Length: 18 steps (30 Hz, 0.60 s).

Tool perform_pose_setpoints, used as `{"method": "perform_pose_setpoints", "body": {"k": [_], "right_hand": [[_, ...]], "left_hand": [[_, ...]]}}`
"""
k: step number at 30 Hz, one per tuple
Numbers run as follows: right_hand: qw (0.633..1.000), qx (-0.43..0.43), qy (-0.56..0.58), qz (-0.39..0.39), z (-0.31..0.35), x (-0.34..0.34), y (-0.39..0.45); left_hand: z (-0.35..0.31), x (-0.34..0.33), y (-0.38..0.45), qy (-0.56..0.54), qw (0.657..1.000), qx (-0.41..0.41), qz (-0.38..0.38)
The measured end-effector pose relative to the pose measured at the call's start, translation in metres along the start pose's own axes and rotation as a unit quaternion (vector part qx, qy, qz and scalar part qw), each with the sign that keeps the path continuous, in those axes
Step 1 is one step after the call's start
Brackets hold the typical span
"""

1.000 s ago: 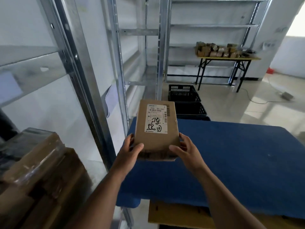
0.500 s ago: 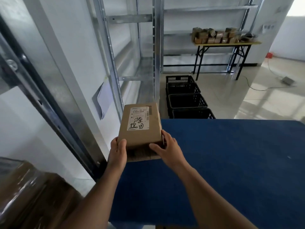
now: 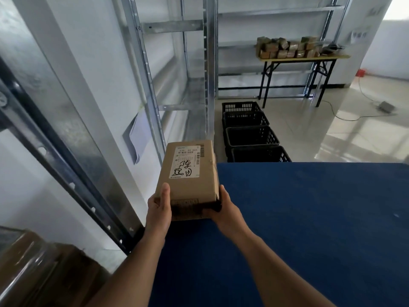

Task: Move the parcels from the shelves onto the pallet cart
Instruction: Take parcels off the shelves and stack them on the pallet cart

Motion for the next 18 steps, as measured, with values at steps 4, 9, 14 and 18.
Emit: {"method": "perform_pose_setpoints", "body": {"k": [4,9,14,18], "right_hand": [[1.0,-0.01,-0.01,-0.009,0.0,0.0,0.0],[0.999,-0.02,-0.041,-0.017,0.002,0.001,-0.003],[0.995,0.003,-0.098,-0.023,0.015,0.007,-0.022],[0.981,0.037,-0.189,-0.018,0.031,0.019,-0.05]], "left_hand": [[0.001,0.0,0.002,-0.008,1.0,0.002,0.003],[0.003,0.001,0.0,0.009,1.0,0.017,-0.006],[0.004,0.006,-0.024,0.003,0.999,0.027,-0.02],[0.001,0.012,-0.066,0.026,0.999,-0.03,-0.025]]}}
Point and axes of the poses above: each hand's wrist, its own y-axis towards the middle knuckle, its own x-axis out of the back of the hand, z = x × y, the point moved 9 cm from there along y, towards the middle knuckle, and after that the axes turned 10 degrees about y, right-handed, at the moved point
